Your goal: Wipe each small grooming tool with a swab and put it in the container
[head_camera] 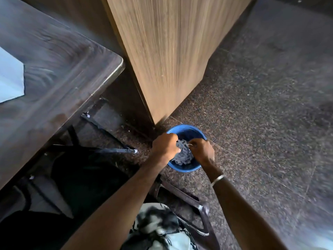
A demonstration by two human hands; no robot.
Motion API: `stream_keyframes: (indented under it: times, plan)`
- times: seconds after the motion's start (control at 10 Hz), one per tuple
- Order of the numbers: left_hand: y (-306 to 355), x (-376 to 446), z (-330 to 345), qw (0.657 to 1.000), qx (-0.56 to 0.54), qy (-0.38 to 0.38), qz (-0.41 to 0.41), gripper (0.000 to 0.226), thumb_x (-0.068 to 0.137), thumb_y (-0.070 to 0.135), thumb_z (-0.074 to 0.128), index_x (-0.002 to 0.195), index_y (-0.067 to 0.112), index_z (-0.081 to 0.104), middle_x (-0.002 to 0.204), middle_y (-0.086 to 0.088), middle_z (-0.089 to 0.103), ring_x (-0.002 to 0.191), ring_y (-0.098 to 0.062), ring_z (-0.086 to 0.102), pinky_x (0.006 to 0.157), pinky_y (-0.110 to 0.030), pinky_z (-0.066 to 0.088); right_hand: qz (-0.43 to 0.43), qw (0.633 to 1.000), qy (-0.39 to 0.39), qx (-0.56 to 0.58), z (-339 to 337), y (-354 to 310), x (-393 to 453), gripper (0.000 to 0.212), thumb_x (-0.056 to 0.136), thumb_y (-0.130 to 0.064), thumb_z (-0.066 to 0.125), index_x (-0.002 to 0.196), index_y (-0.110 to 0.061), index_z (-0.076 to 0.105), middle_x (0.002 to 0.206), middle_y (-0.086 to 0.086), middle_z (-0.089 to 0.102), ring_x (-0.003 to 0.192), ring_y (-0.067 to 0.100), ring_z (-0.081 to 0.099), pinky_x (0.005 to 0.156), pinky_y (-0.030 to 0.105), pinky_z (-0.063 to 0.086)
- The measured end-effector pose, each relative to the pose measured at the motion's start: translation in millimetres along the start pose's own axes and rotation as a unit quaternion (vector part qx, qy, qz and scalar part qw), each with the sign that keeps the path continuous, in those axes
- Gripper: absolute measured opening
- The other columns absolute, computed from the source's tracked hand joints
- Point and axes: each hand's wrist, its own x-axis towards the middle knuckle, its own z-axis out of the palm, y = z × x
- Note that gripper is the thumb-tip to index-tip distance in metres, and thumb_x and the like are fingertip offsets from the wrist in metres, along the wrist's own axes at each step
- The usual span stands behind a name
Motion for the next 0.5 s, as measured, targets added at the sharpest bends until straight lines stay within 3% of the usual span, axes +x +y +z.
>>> stream_keyframes:
  times: [0.3, 0.5]
  plan:
    - [-1.6, 6.4, -2.1, 0.999, -0.008, 0.030, 0.012, 0.042, 0.082, 0.034, 0.076, 0.118, 0.017, 0.066, 0.113, -0.004, 0.072, 0.104, -0.025, 0.067, 0.086, -0.035, 0.053, 0.029, 0.999, -0.011, -0.044, 12.0, 5.4, 14.0, 0.030, 0.092, -0.023, 0.058, 0.116, -0.033, 0.074, 0.116, 0.009, 0.073, 0.107, 0.035, 0.068, 0.086, 0.040, 0.053]
    - [-5.6, 2.5, -4.6, 0.999, -0.018, 0.032, 0.001, 0.045, 0.081, 0.034, 0.076, 0.121, 0.017, 0.065, 0.116, -0.004, 0.072, 0.105, -0.025, 0.067, 0.090, -0.037, 0.054, 0.041, 0.999, 0.013, -0.026, 4.6, 1.9, 11.2, 0.028, 0.093, -0.022, 0.057, 0.111, -0.030, 0.075, 0.113, 0.011, 0.074, 0.104, 0.036, 0.069, 0.085, 0.040, 0.053]
